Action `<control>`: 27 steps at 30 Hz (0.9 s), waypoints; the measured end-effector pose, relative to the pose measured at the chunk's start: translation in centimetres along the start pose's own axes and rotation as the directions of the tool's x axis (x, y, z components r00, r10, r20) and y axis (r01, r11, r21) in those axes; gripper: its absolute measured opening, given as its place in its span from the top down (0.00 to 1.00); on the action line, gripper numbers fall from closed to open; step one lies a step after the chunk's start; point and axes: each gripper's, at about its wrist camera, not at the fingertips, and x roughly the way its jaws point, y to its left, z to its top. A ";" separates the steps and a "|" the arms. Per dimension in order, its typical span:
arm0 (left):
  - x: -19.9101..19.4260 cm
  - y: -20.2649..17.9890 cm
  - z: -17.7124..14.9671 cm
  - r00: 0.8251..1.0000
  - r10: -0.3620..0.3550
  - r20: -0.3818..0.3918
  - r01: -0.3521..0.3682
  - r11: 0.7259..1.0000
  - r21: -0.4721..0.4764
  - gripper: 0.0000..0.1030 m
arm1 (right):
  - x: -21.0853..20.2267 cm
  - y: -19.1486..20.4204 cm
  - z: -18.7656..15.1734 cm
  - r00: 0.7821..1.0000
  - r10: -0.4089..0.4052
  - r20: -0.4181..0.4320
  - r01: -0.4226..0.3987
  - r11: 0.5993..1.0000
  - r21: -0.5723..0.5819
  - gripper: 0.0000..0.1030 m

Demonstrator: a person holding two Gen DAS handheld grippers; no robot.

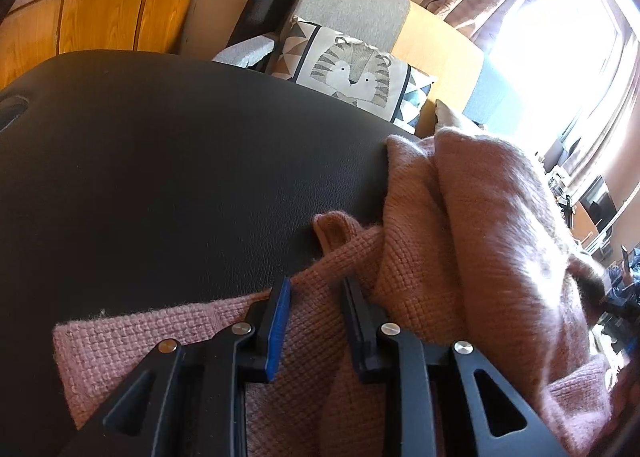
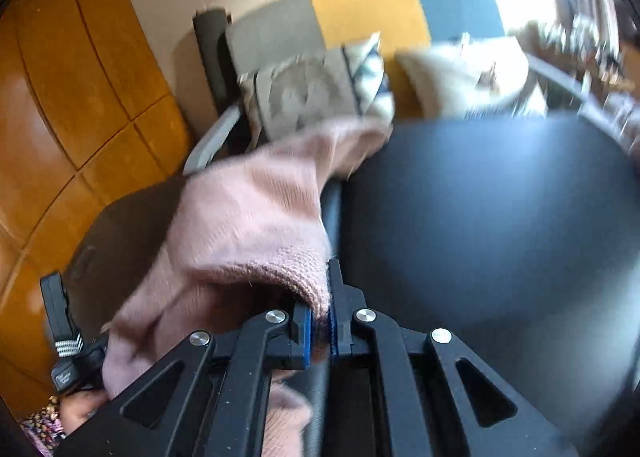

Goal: Fold clothes

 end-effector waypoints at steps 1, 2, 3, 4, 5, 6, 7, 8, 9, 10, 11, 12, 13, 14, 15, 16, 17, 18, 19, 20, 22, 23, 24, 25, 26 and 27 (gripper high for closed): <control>0.0 0.0 0.0 1.000 0.002 0.000 -0.002 1.000 0.002 0.75 | -0.5 -0.1 0.5 1.000 -0.019 0.020 0.019 1.000 -0.012 0.94; 0.0 -0.1 0.0 1.000 0.005 -0.001 -0.005 1.000 0.005 0.75 | -1.0 -0.2 1.0 0.998 -0.037 0.041 0.038 0.999 -0.023 0.94; 0.0 -0.2 -0.1 1.000 0.008 -0.001 -0.008 1.000 0.008 0.75 | -1.1 -0.6 1.6 0.997 -0.058 0.058 0.060 0.998 -0.025 0.94; 0.0 -0.2 -0.1 1.000 0.009 -0.001 -0.009 1.000 0.009 0.75 | -1.3 -1.0 2.2 0.994 -0.080 0.075 0.082 0.996 -0.026 0.94; 0.0 -0.2 -0.1 1.000 0.010 -0.001 -0.010 1.000 0.010 0.75 | -1.5 -1.4 2.8 0.991 -0.101 0.092 0.104 0.994 -0.027 0.94; 0.0 -0.2 -0.1 1.000 0.008 0.000 -0.008 1.000 0.008 0.75 | -1.6 -2.2 3.9 0.987 -0.122 0.107 0.124 0.992 -0.021 0.94; 0.0 -0.1 -0.1 1.000 0.004 0.000 -0.004 1.000 0.005 0.75 | -2.6 -2.8 4.6 0.983 -0.140 0.119 0.142 0.990 -0.013 0.94; -0.1 -0.1 -0.1 1.000 0.000 0.000 0.000 1.000 0.001 0.75 | -3.6 -3.7 5.1 0.978 -0.165 0.130 0.168 0.986 -0.009 0.94; -0.1 0.0 -0.1 1.000 -0.003 0.000 0.003 1.000 -0.002 0.75 | -4.4 -4.6 5.8 0.970 -0.198 0.145 0.201 0.979 -0.011 0.94; 0.0 0.0 -0.1 1.000 -0.005 0.000 0.005 1.000 -0.004 0.75 | -5.1 -5.4 6.4 0.960 -0.230 0.159 0.235 0.972 -0.014 0.94; 0.0 0.1 -0.1 1.000 -0.006 0.000 0.006 1.000 -0.005 0.75 | -5.5 -6.4 7.3 0.947 -0.268 0.176 0.275 0.961 -0.018 0.94; 0.0 0.1 -0.1 1.000 -0.007 0.000 0.007 1.000 -0.005 0.75 | -5.5 -7.5 8.4 0.933 -0.306 0.189 0.315 0.949 -0.017 0.94; 0.0 0.1 -0.1 1.000 -0.007 0.001 0.007 1.000 -0.005 0.75 | -6.1 -8.5 9.2 0.916 -0.345 0.205 0.353 0.935 -0.005 0.94; 0.1 0.1 -0.1 1.000 -0.006 0.001 0.006 1.000 -0.004 0.75 | -6.7 -9.5 9.9 0.897 -0.383 0.220 0.391 0.920 0.008 0.94; 0.1 0.1 0.0 1.000 -0.005 0.001 0.005 1.000 -0.003 0.75 | -7.0 -10.4 10.8 0.875 -0.425 0.234 0.434 0.901 0.014 0.94; 0.2 0.1 0.0 1.000 -0.004 0.001 0.004 1.000 -0.002 0.75 | -7.1 -10.9 11.3 0.855 -0.457 0.245 0.468 0.884 0.012 0.94; 0.2 0.1 0.0 1.000 -0.002 0.001 0.002 1.000 0.000 0.75 | -7.2 -11.3 11.8 0.835 -0.488 0.255 0.502 0.865 0.011 0.94; 0.2 0.1 0.0 1.000 -0.001 0.001 0.001 1.000 0.001 0.75 | -7.3 -11.8 12.3 0.813 -0.518 0.266 0.535 0.845 0.009 0.94; 0.2 0.0 0.0 1.000 0.001 0.001 -0.001 1.000 0.003 0.75 | -6.2 -11.8 12.2 0.831 -0.504 0.234 0.521 0.853 -0.014 0.94; 0.3 0.0 0.0 1.000 0.003 0.002 -0.003 1.000 0.005 0.75 | -5.2 -11.7 12.1 0.849 -0.489 0.200 0.505 0.862 -0.037 0.92; 0.3 0.0 0.0 1.000 0.007 0.002 -0.007 1.000 0.008 0.75 | -2.7 -11.3 11.4 0.890 -0.442 0.116 0.451 0.889 -0.079 0.89; 0.3 -0.1 0.0 1.000 0.009 0.002 -0.009 1.000 0.009 0.75 | -0.7 -10.7 10.6 0.921 -0.388 0.041 0.390 0.915 -0.105 0.84; 0.2 -0.2 0.0 1.000 0.009 0.003 -0.009 1.000 0.009 0.75 | 1.2 -10.0 9.5 0.944 -0.329 -0.029 0.323 0.939 -0.120 0.84; 0.2 -0.2 0.0 1.000 0.008 0.003 -0.008 1.000 0.008 0.75 | 2.8 -9.3 8.1 0.950 -0.300 -0.091 0.285 0.948 -0.144 0.84; 0.2 -0.2 0.0 1.000 0.006 0.002 -0.006 1.000 0.007 0.75 | 4.4 -8.5 6.8 0.950 -0.272 -0.153 0.246 0.955 -0.167 0.84; 0.2 -0.2 -0.1 1.000 0.005 0.003 -0.005 1.000 0.005 0.75 | 5.9 -7.7 5.4 0.946 -0.244 -0.215 0.206 0.961 -0.186 0.84</control>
